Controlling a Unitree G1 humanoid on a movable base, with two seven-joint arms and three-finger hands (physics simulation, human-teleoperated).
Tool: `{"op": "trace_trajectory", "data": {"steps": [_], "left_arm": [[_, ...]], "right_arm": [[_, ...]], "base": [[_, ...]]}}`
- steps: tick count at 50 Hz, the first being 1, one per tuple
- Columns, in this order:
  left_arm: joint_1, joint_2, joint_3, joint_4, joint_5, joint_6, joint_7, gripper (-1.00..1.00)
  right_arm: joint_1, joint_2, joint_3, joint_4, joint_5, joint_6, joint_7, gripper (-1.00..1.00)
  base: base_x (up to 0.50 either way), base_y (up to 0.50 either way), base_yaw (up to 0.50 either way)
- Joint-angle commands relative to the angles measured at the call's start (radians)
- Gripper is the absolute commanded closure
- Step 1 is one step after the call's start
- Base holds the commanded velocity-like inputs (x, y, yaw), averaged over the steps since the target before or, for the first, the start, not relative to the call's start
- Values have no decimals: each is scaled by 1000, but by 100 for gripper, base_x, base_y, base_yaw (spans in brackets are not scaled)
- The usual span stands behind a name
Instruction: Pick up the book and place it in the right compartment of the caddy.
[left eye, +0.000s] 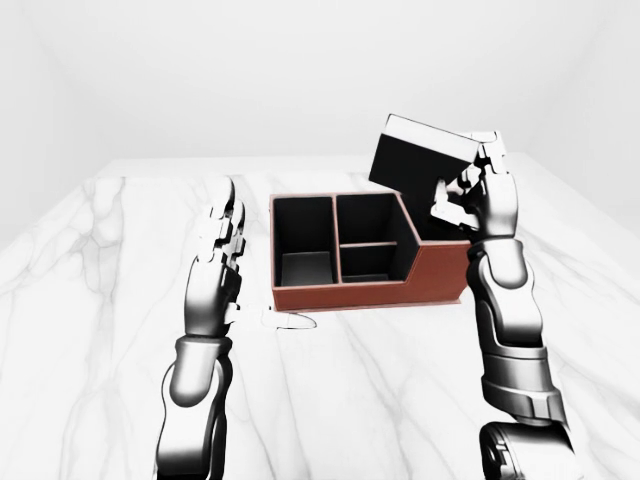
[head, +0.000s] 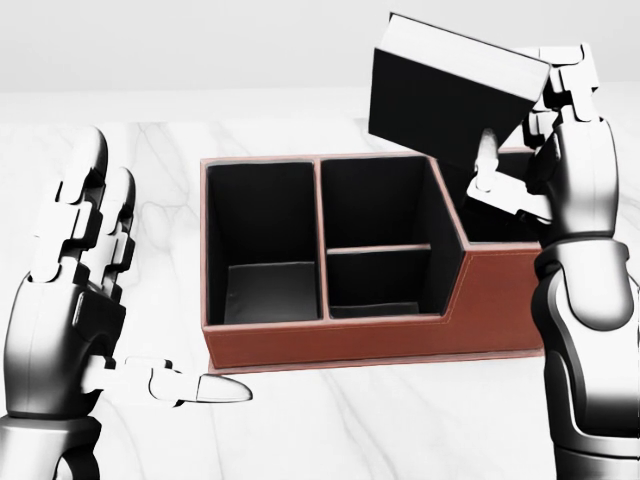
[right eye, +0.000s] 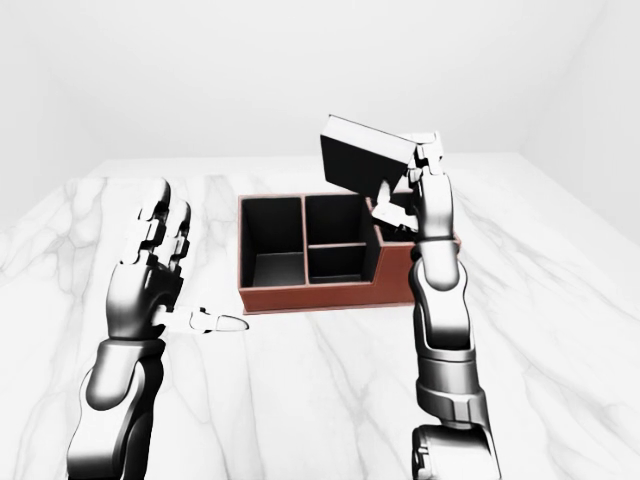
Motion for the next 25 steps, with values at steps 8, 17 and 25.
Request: {"op": "trace_trajectory", "data": {"steps": [8, 17, 25], "left_arm": [[1, -2, 5, -5, -3, 0, 3, -100], [2, -2, 5, 4, -2, 0, 2, -100], [0, -3, 1, -8, 3, 0, 3, -100]], "right_arm": [[-19, -81, -70, 107, 71, 0, -24, 100], [-30, -104, -84, 153, 79, 0, -24, 100], [-22, -117, -93, 173, 86, 0, -26, 100]], "base": [[0, 0, 0], [0, 0, 0], [0, 0, 0]]}}
